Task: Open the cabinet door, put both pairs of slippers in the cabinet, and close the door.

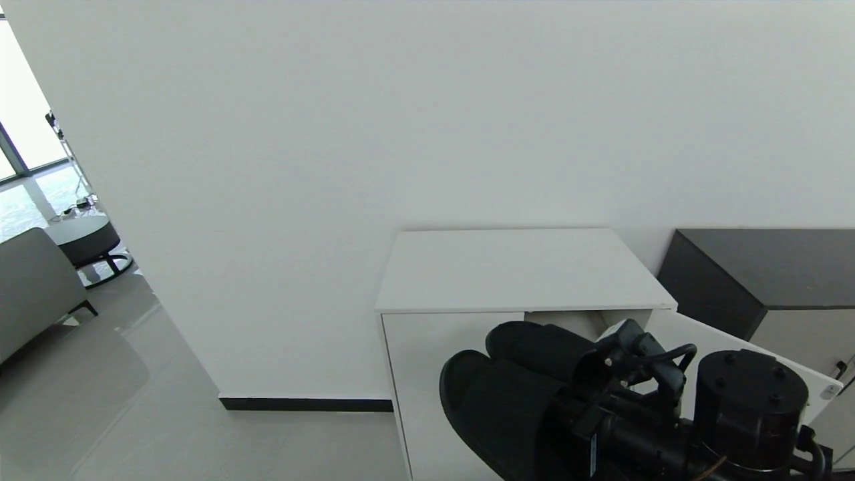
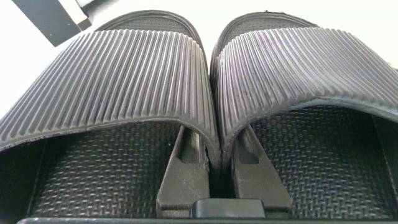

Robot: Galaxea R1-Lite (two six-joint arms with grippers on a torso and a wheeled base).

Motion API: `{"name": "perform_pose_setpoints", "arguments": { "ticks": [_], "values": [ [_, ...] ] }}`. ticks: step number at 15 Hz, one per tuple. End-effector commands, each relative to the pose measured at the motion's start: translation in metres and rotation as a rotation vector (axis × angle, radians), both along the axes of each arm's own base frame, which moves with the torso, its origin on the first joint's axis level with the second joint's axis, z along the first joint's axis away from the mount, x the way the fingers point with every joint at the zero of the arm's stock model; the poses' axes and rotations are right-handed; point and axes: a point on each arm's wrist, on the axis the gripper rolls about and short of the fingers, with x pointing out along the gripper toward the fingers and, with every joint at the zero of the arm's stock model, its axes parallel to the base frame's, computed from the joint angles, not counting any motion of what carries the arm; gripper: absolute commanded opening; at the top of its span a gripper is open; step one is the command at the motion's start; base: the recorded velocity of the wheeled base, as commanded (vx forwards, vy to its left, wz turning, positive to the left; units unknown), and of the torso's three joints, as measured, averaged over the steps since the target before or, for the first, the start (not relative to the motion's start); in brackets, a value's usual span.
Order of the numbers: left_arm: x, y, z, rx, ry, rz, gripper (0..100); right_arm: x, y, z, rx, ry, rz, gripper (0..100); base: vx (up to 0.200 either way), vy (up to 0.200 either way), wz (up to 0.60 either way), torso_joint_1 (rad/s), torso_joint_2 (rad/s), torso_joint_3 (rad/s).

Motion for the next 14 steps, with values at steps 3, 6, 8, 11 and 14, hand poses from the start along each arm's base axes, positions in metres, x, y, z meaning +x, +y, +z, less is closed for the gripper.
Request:
{"name": "perform_pose_setpoints", "arguments": {
  "ticks": [3,6,8,11,14],
  "values": [
    [0.0,0.0,0.0,0.0,0.0,0.0,0,-0.001,0.0,-0.009,-0.024,0.026,0.01,0,0.0,-0.2,0.0,-0.002,0.0,0.002],
    [0.0,0.0,0.0,0.0,0.0,0.0,0,0.001,0.001,-0.014,-0.026,0.026,0.009,0,0.0,-0.2,0.0,0.004,0.0,0.004],
    [0.0,0.0,0.0,0.0,0.001,0.0,0,0.003,0.002,-0.018,-0.014,0.016,0.008,0,0.0,-0.2,0.0,0.005,0.0,0.002],
    [0.0,0.0,0.0,0.0,0.001,0.0,0,0.001,0.001,-0.023,0.0,-0.004,0.023,0,0.0,-0.2,0.0,0.005,0.0,0.005],
    [0.0,0.0,0.0,0.0,0.001,0.0,0,0.0,0.0,-0.029,-0.02,-0.014,0.034,0,0.0,-0.2,0.0,0.002,0.0,0.002]
  ]
}}
